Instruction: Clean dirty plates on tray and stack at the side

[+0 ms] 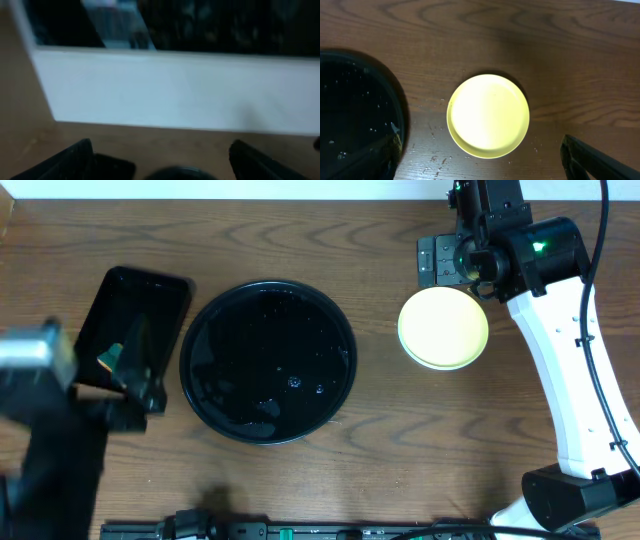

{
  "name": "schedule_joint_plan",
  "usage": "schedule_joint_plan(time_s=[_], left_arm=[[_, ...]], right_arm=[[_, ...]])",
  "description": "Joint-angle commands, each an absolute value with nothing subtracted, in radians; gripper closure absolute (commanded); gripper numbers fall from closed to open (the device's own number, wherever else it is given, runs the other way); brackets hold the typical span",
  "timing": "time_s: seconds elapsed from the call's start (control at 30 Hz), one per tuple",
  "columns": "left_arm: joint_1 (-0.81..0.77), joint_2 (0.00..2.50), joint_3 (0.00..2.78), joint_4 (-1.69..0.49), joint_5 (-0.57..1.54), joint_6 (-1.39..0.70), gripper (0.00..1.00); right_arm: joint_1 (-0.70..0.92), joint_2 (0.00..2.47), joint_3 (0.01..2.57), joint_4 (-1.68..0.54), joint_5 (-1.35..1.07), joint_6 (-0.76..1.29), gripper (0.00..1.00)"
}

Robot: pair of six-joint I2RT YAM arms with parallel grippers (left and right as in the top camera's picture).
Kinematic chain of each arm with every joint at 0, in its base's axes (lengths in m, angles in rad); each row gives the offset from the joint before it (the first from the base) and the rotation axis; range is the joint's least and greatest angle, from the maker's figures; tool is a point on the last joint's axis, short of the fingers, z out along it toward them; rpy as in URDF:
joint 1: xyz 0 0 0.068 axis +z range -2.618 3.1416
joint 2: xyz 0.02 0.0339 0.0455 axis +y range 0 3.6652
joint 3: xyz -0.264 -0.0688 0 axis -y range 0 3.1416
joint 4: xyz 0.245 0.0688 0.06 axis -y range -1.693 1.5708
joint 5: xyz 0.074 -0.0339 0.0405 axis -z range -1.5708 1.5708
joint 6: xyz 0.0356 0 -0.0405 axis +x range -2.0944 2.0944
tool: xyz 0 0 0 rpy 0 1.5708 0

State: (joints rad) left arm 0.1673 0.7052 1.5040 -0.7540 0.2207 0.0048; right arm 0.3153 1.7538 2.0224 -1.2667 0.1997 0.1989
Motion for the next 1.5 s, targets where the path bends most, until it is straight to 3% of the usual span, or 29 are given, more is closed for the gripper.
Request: schedule_joint_plan(time_s=[0.0,0.23,0.57,0.97,1.47], left_arm=[[0.134,0.611,1.428,-0.717,0.032,-0.097,0.13],[0.116,0.395,1.166,-0.627,-0.125,-0.242,0.13],[0.101,0.194,0.772,-0.441,-0.136,-0.338,0.13],[0.041,0.059,0.458,-0.406,-0.177,-0.514,0.13],[0.041,0.002,0.235,-0.170,-0.241,-0.446,0.13]], right_arm=[[0.322,1.745,2.034,-1.268,0.212,0.186,0.01],[0.322,1.745,2.034,-1.268,0.212,0.186,0.01],[0.322,1.745,2.034,-1.268,0.212,0.185,0.01],[0.322,1.745,2.034,-1.268,0.212,0.186,0.01],[0.322,1.745,2.034,-1.268,0.212,0.185,0.01]])
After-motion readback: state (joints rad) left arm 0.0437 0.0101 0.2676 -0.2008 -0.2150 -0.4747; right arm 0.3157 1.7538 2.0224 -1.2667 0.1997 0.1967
